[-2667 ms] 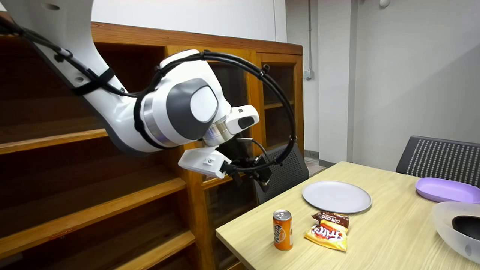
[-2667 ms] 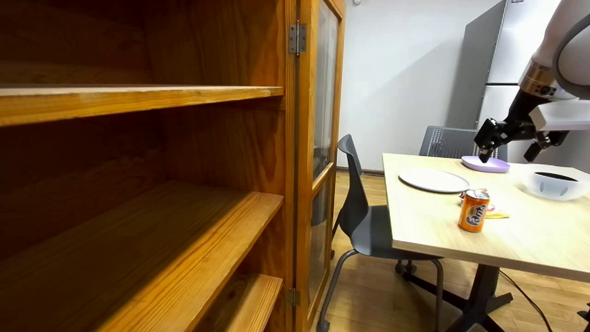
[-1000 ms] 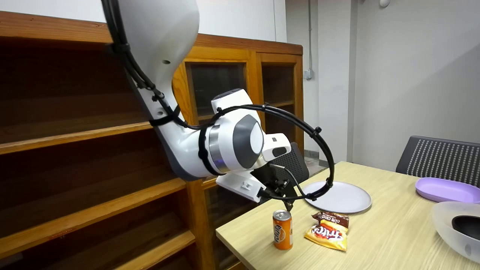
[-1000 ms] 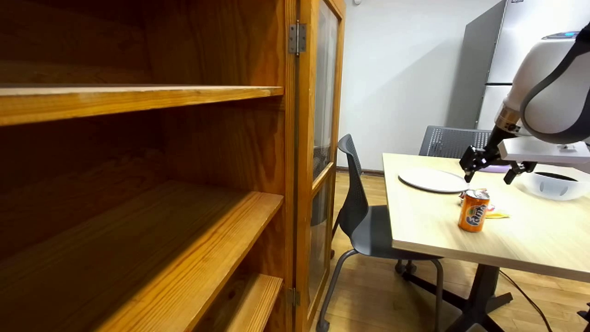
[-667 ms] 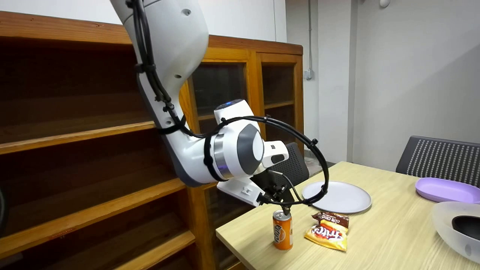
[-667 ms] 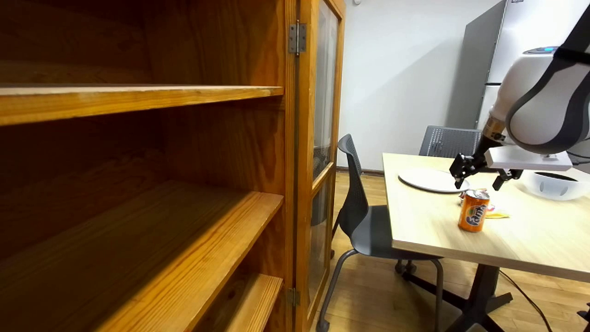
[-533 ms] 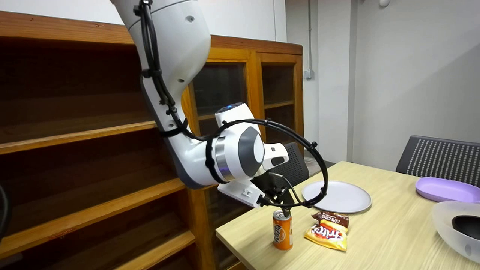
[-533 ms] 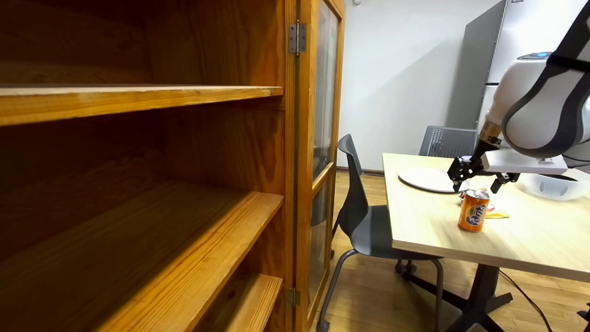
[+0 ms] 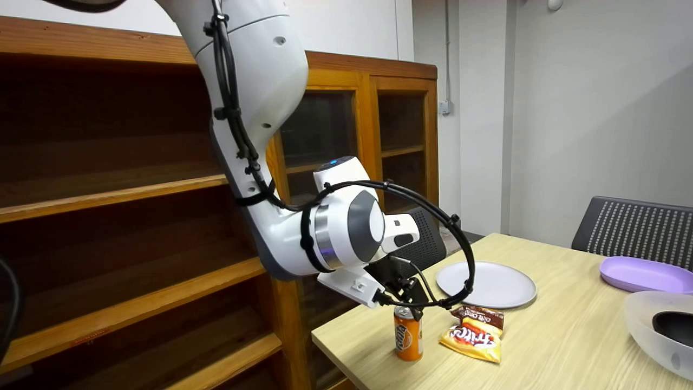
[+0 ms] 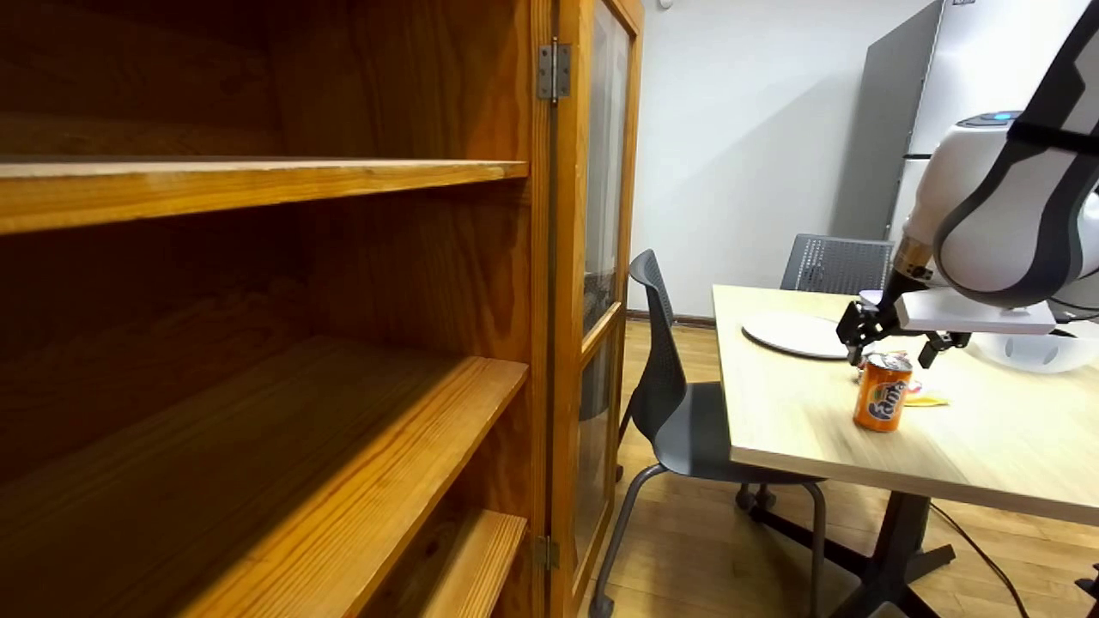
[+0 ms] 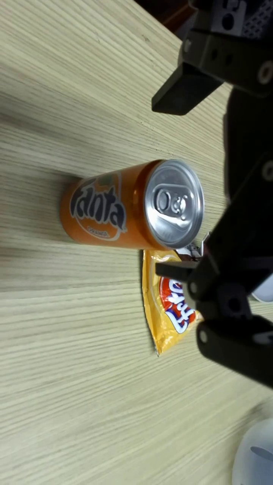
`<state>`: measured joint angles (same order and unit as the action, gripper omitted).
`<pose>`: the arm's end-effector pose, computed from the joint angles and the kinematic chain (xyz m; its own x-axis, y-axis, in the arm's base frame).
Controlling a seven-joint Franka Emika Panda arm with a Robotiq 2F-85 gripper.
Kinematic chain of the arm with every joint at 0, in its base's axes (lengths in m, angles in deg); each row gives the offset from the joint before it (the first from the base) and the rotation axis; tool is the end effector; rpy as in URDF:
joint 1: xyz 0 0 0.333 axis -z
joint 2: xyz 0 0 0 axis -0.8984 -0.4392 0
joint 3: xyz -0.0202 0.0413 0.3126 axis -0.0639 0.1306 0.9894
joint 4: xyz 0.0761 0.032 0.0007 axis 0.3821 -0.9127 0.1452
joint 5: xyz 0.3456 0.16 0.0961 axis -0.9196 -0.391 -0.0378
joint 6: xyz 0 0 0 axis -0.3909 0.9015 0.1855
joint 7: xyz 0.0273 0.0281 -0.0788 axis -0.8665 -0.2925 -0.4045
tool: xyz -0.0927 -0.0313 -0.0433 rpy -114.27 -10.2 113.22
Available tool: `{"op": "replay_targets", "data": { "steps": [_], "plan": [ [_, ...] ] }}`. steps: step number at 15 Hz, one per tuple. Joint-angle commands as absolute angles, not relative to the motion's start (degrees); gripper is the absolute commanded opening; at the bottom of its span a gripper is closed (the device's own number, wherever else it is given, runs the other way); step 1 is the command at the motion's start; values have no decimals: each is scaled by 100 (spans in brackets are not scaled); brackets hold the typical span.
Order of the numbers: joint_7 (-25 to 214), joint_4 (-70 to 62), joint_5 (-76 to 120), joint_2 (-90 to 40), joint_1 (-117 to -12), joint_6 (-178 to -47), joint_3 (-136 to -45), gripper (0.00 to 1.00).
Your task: Put the orange can on the second shelf from the top
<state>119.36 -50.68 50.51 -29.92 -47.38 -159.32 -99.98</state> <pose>0.4614 -0.2147 0.1901 0.8433 -0.4007 0.3582 -0.4560 -0.8862 0.0822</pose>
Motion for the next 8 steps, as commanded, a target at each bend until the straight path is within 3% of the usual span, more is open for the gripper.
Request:
{"op": "replay_targets", "data": {
  "steps": [1, 8],
  "plan": [
    [12121, -4979, 4995, -3177, -4890, -16103, -10145, 100],
    [12180, -4839, 4923, -3368, -4890, -16134, -10182, 100]
  ]
}}
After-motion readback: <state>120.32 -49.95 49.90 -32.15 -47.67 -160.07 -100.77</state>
